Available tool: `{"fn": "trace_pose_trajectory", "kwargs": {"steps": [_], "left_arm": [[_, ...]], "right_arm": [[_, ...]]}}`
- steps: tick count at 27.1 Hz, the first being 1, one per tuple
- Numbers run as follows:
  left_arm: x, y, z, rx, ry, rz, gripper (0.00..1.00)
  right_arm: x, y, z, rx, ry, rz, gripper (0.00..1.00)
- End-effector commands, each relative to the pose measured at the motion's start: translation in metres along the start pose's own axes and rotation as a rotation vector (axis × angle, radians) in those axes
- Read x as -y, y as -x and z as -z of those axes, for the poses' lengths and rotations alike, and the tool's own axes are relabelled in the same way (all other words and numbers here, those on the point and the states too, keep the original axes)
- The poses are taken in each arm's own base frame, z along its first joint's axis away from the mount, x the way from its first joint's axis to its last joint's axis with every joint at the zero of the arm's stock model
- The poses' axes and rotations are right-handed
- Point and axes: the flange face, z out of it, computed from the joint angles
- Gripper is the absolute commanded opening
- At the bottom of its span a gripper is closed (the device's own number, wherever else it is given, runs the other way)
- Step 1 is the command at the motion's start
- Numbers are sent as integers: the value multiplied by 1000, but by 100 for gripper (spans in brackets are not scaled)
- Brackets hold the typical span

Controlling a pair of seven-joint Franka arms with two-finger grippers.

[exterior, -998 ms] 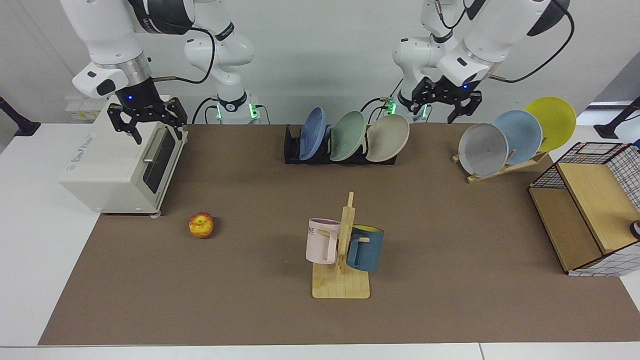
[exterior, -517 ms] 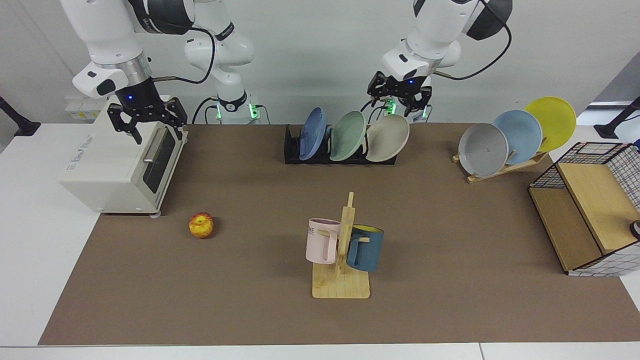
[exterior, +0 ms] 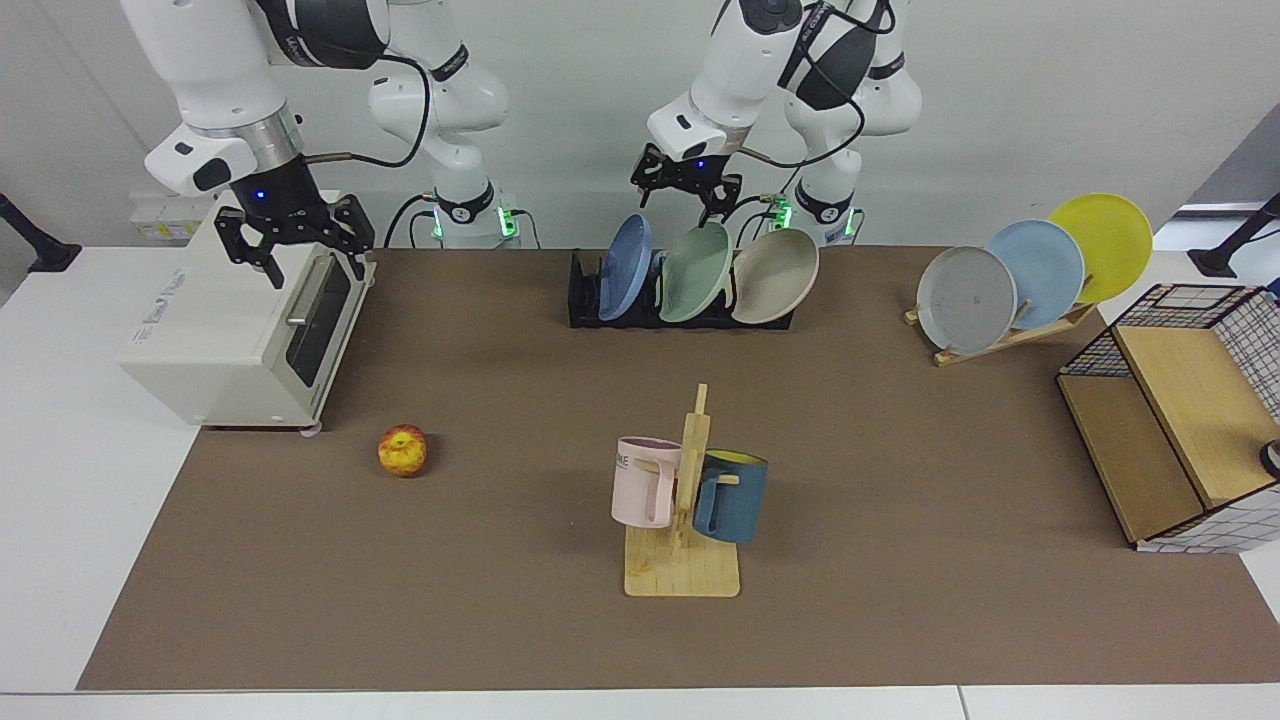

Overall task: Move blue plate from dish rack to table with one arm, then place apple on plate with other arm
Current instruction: 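Move the left gripper toward the blue plate in the dish rack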

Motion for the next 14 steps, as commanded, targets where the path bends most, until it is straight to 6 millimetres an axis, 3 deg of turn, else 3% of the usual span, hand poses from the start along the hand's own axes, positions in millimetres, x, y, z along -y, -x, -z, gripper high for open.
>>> {"fn": "trace_pose_trajectory", "kwargs": {"steps": [1, 3, 9, 14], "left_arm": [[-5, 21, -42, -30, -23, 15, 100], [-9, 22, -49, -31, -25, 13, 100], [-26, 26, -101, -90, -25, 61, 99], [-22, 23, -103, -92, -28, 70, 94]], "right_arm": [[-1, 3, 2, 0, 8, 14, 99], [-1, 3, 2, 0, 8, 14, 99], [-1, 3, 2, 0, 8, 14, 99], [-1, 3, 2, 0, 8, 14, 99]]}}
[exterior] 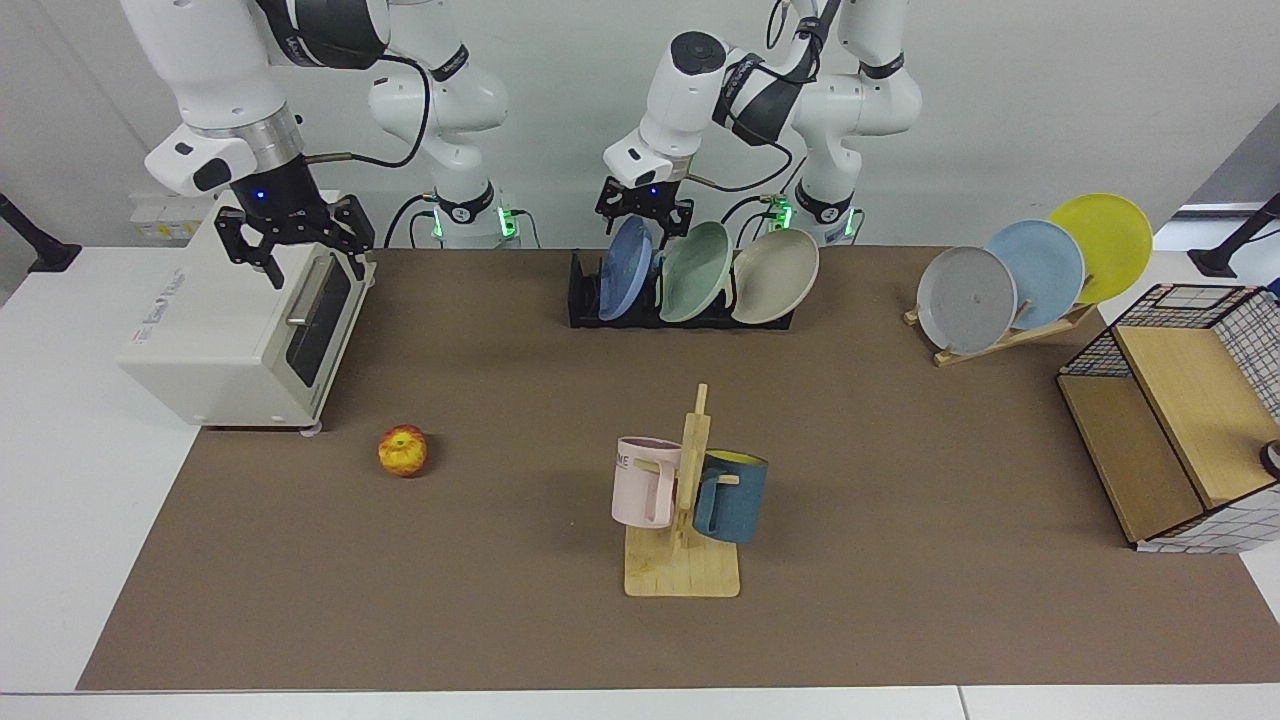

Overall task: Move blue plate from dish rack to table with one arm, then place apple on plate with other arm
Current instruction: 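Grasp the blue plate's rim in the rack with the left gripper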

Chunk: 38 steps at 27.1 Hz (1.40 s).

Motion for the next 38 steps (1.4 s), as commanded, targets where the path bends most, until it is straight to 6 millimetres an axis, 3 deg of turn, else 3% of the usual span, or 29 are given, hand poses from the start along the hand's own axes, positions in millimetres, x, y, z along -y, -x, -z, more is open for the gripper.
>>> {"fn": "trace_pose_trajectory", "kwargs": {"steps": [1, 3, 9, 19, 34, 38], "left_arm": [[8, -3, -5, -14, 0, 27, 92], [7, -2, -6, -9, -3, 25, 84], [6, -1, -6, -2, -6, 32, 39], [8, -2, 9, 30, -54, 16, 3], [10, -6, 54, 51, -132, 14, 0], [26, -19, 68, 41, -115, 43, 0]], "right_arm": [[-1, 3, 2, 0, 8, 14, 99], [-1, 3, 2, 0, 8, 14, 99], [-1, 3, 2, 0, 8, 14, 99], [-1, 3, 2, 0, 8, 14, 99], [-1, 3, 2, 0, 8, 14, 99], [-1, 3, 2, 0, 8, 14, 99]]}}
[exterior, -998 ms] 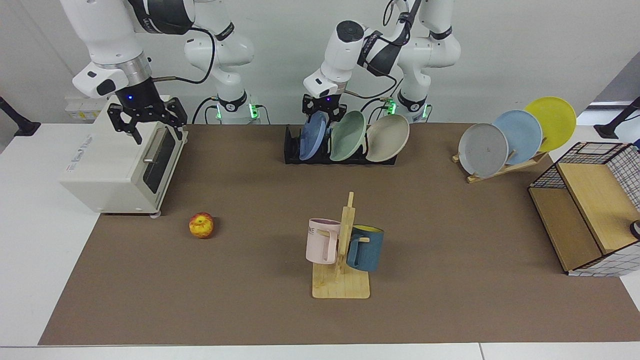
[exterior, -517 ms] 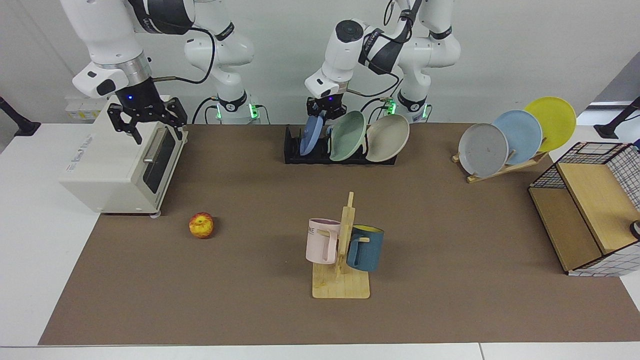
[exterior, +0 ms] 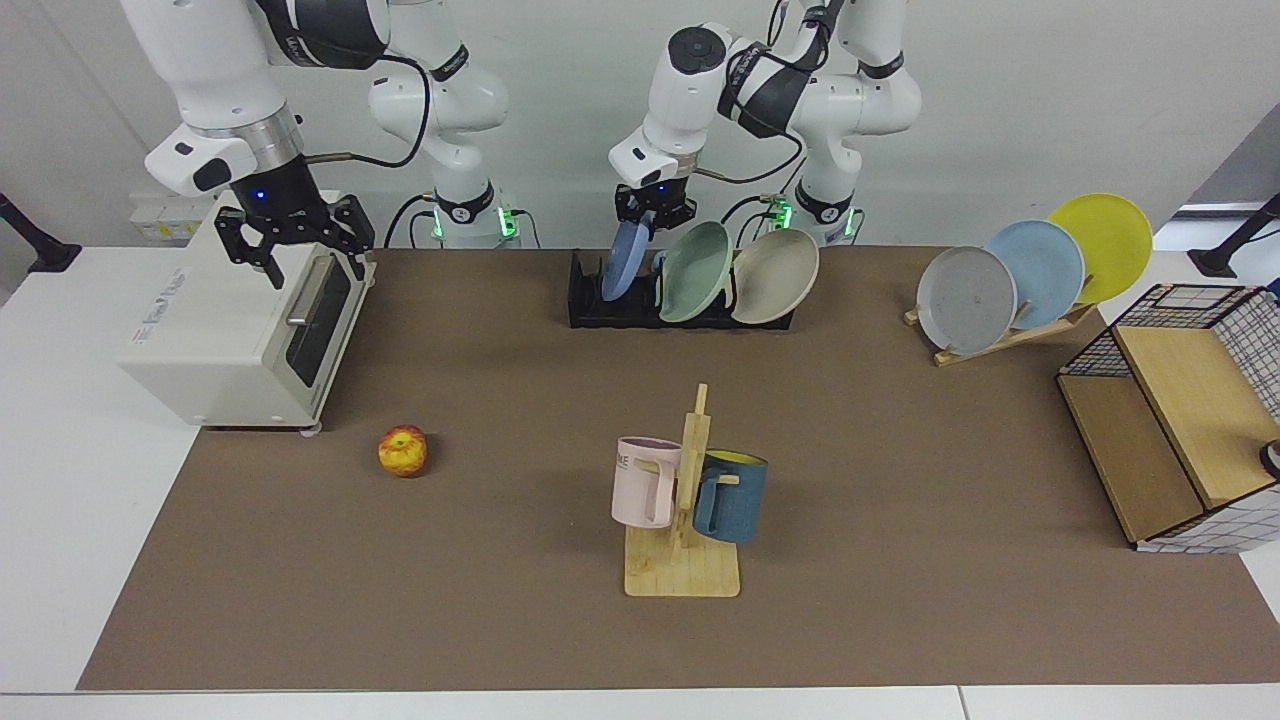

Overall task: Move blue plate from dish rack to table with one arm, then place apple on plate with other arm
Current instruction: 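Grasp the blue plate's rim in the rack with the left gripper, then lift the blue plate out and lay it flat near the mug tree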

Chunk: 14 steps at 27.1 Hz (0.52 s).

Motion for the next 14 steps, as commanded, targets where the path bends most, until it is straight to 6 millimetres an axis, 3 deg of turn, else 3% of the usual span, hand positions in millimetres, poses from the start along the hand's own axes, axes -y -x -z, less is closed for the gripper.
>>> {"fn": "trace_pose_trajectory", "kwargs": {"steps": [1, 4, 11, 14], "left_arm": [[20, -11, 21, -16, -18, 35, 0], [38, -29, 33, -28, 14, 73, 0], [94, -77, 38, -36, 76, 173, 0], [108, -93, 44, -60, 110, 186, 0]], "right_arm": [[-1, 3, 2, 0, 8, 14, 99], [-2, 3, 2, 0, 8, 12, 99], [-1, 3, 2, 0, 8, 14, 99], [-2, 3, 2, 0, 8, 12, 99]]}}
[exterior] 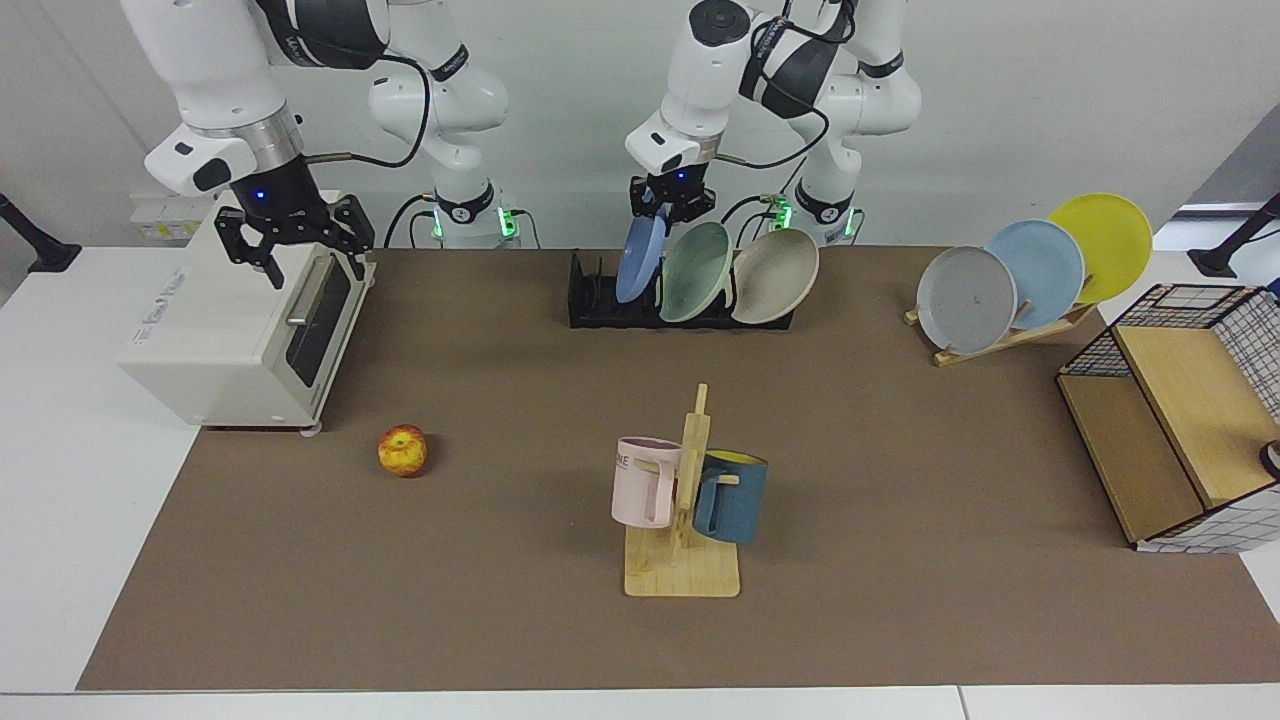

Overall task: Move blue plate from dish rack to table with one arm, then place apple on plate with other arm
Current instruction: 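Lift the blue plate out and lay it flat near the mug tree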

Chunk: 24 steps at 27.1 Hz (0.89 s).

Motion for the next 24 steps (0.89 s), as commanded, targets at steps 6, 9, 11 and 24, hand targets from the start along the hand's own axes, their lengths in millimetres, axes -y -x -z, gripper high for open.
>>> {"fn": "trace_pose_trajectory", "kwargs": {"steps": [6, 9, 11, 24], "left_arm": [[50, -72, 11, -94, 124, 13, 0], [71, -90, 13, -135, 148, -105, 0], [81, -95, 7, -134, 154, -167, 0], [154, -156, -92, -38, 543, -56, 0]], "right_arm": [[-1, 3, 2, 0, 8, 14, 99], [-1, 3, 2, 0, 8, 14, 99], [-1, 3, 2, 0, 8, 14, 99], [-1, 3, 2, 0, 8, 14, 99]]}}
